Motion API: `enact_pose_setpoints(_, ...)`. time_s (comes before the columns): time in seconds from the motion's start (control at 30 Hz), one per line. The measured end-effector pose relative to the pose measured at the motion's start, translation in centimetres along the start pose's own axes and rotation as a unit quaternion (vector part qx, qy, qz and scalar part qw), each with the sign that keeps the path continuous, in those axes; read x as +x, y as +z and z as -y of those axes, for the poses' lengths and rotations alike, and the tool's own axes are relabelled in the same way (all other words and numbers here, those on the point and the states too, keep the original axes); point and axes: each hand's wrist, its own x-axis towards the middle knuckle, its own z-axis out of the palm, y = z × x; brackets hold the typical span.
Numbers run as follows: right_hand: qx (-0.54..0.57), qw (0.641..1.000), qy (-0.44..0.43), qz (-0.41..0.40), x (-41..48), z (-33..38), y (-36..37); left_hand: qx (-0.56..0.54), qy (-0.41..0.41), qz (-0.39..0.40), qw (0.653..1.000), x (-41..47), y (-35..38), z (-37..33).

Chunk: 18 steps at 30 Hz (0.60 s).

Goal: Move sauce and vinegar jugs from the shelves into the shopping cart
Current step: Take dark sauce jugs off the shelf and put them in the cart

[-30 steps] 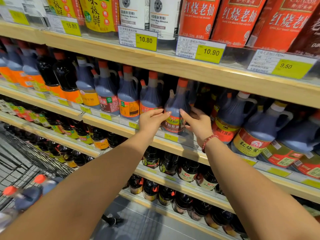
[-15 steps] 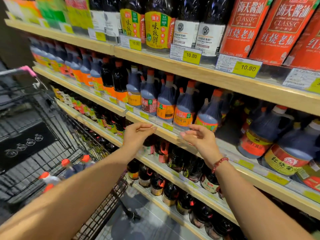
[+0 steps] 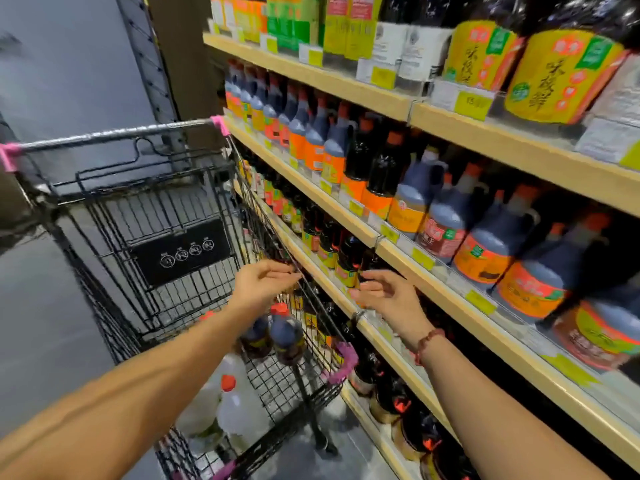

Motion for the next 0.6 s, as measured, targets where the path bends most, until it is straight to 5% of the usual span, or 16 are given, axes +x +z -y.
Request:
enact_pose_setpoints(0.47, 0.018, 0.981, 0.165, 0.104, 7.4, -8.5, 13.3, 0.021, -0.113, -0.065, 0.991, 3.6, -4.8, 12.5)
enact_pose_setpoints(0.6, -0.058, 0.977, 0.175, 0.104, 8.4, -11.3, 14.6, 0.032, -0.16, -0.061, 0.985, 4.6, -4.0, 15.9)
